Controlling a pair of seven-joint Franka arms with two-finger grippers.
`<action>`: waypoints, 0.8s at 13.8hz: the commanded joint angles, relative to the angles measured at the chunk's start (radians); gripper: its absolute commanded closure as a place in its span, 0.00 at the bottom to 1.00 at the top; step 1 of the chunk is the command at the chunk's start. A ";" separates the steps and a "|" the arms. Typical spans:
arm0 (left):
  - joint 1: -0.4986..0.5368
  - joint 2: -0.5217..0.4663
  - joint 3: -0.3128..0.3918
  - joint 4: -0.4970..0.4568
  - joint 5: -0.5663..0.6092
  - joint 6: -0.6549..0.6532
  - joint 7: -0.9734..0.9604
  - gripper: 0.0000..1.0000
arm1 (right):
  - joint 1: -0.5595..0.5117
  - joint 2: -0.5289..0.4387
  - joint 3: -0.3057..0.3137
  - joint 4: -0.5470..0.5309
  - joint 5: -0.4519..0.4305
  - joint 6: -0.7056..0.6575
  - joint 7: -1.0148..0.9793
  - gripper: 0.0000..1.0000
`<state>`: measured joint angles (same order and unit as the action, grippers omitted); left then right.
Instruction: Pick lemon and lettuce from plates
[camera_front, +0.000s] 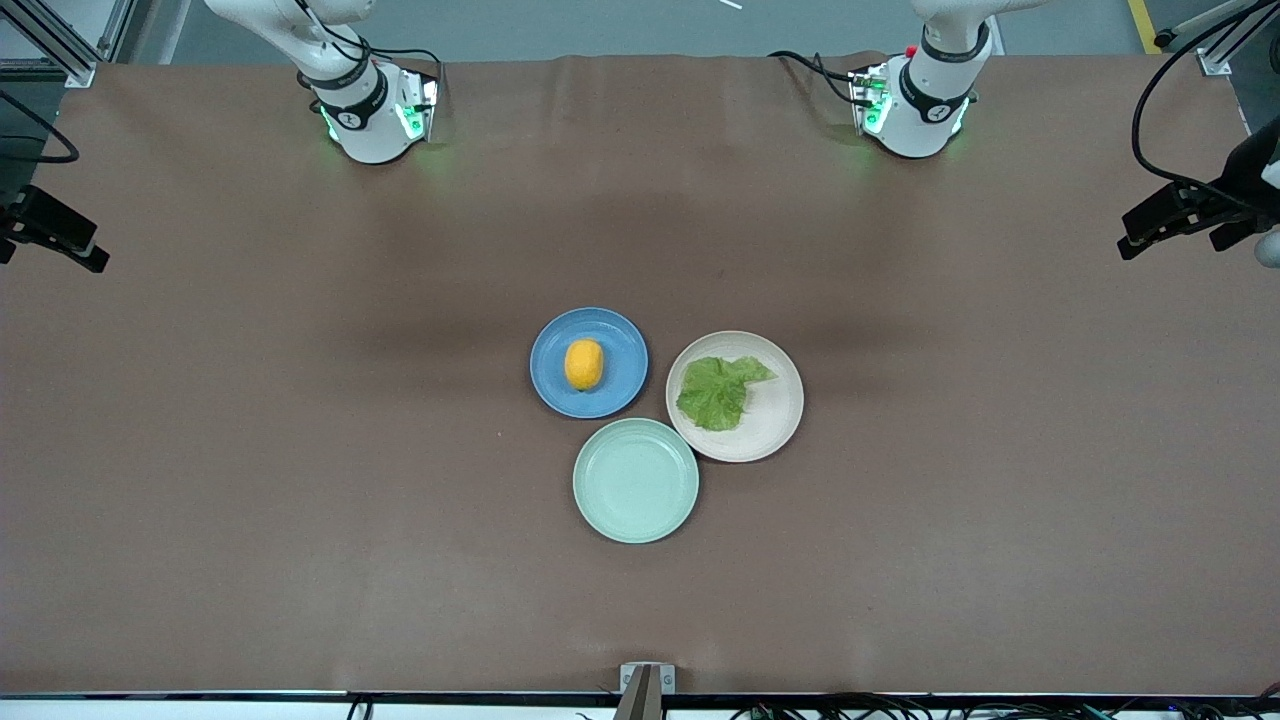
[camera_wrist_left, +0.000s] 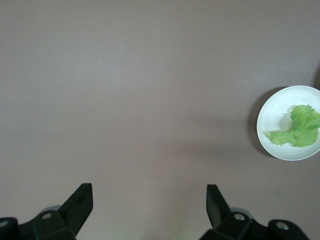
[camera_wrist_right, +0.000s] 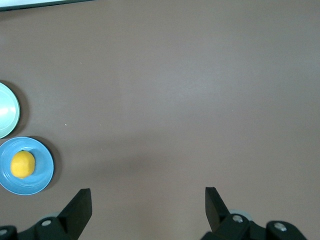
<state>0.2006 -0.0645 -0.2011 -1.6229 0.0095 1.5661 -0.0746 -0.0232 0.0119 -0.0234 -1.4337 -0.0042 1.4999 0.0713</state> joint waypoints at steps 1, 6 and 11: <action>0.000 0.012 -0.001 0.028 -0.002 -0.008 0.025 0.00 | -0.015 -0.003 0.013 0.006 -0.013 -0.003 -0.005 0.00; -0.001 0.104 -0.001 0.051 -0.026 0.015 0.025 0.00 | -0.015 -0.003 0.013 0.006 -0.008 -0.001 -0.005 0.00; -0.133 0.256 -0.038 0.038 -0.023 0.184 -0.126 0.00 | -0.003 0.005 0.017 0.006 0.003 -0.003 -0.016 0.00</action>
<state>0.1313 0.1325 -0.2264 -1.6101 -0.0049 1.7004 -0.1171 -0.0225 0.0123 -0.0181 -1.4336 -0.0036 1.4999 0.0682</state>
